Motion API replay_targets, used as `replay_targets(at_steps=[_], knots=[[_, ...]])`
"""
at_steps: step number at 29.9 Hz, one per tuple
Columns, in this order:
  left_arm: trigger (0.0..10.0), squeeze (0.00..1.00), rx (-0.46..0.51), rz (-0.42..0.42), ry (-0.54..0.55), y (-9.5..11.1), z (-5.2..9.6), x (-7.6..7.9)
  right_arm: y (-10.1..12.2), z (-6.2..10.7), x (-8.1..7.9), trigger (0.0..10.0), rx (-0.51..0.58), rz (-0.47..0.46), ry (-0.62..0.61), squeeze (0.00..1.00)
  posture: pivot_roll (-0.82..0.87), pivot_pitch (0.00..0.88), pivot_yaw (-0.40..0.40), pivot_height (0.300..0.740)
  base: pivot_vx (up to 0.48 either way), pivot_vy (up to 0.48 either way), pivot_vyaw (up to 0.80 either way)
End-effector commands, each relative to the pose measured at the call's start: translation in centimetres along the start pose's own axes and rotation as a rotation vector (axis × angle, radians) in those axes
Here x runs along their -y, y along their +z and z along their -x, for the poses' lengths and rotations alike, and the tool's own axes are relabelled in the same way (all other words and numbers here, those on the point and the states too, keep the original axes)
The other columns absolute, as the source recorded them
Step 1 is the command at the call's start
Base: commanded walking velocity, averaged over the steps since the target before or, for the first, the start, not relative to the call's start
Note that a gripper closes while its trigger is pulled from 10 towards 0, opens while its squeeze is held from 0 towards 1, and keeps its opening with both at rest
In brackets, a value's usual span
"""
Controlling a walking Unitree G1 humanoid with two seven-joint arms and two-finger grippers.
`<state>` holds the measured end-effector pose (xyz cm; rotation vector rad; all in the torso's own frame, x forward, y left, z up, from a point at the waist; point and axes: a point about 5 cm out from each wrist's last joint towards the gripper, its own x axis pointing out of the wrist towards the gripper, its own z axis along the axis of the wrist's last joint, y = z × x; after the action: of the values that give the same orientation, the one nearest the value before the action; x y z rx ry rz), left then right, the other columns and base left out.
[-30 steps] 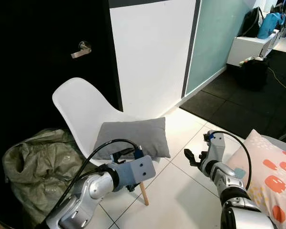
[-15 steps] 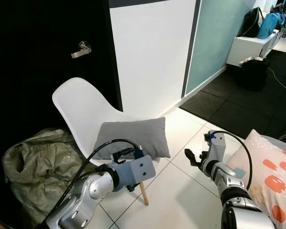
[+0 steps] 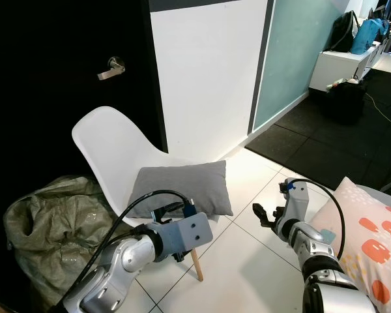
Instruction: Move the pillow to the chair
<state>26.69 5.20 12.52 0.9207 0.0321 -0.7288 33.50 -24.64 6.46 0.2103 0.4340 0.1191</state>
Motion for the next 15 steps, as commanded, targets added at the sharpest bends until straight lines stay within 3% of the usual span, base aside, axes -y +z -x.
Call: replay_targets(at_steps=[1, 15], knots=[[10.0, 0.0, -0.007, -0.026, 0.0, -0.01, 0.03, 0.07, 0.2, -0.11, -0.22, 10.0, 0.004, -0.007, 0.01, 0.0, -0.18, 0.025, -0.005, 0.734, 0.0, 0.0, 0.0], [10.0, 0.0, -0.008, -0.024, -0.001, -0.02, 0.06, 0.27, 0.3, -0.18, -0.36, 10.0, 0.006, -0.001, 0.016, 0.0, -0.18, 0.018, 0.0, 0.734, 0.0, 0.0, 0.0]])
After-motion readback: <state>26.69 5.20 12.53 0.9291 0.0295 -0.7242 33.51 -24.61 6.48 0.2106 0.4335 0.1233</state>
